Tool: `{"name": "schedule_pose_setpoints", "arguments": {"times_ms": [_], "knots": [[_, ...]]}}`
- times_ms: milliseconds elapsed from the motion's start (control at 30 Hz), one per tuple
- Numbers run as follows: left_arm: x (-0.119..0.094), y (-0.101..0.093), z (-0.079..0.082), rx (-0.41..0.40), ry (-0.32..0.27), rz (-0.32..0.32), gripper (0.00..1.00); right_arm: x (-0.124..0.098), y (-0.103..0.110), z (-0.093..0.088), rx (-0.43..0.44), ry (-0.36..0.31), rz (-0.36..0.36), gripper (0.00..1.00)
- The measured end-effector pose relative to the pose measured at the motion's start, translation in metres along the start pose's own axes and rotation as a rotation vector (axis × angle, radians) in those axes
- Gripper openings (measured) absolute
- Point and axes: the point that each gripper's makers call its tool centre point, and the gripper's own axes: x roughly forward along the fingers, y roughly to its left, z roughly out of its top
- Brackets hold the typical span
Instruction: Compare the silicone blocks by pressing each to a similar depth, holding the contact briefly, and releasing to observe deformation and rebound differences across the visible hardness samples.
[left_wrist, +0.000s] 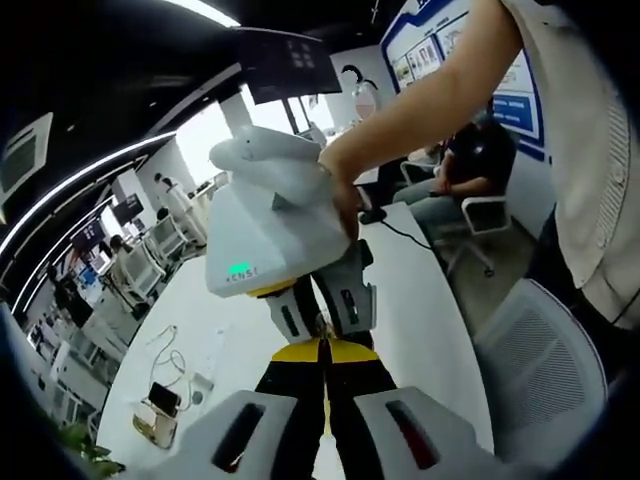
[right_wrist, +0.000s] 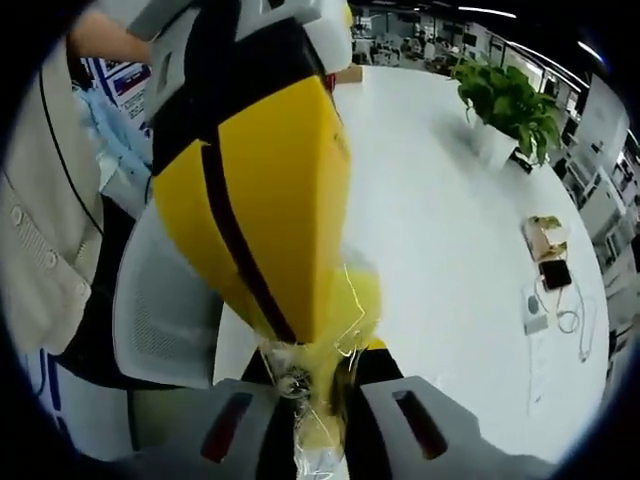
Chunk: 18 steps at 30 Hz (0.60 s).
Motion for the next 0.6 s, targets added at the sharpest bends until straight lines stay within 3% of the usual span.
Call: {"name": "schedule_pose_setpoints", "arguments": {"times_ms": [33,267,600], "knots": [[-0.0002,0.0003,-0.0003,0.001,0.002,0.001,0.00,0.0001,-0.0061,0.0020,-0.047,-0.008,-0.037,0.03],[-0.0012,0.0008,-0.0010,0.005,0.006,0.001,0.00,0.0001,-0.0047,0.0022,-0.031,-0.005,-0.023,0.04],[-0.0024,0.0032,0.0005,0.010,0.007,0.016,0.00,-0.0020,-0.0094,0.0058,-0.063,-0.032,-0.074,0.04]]}}
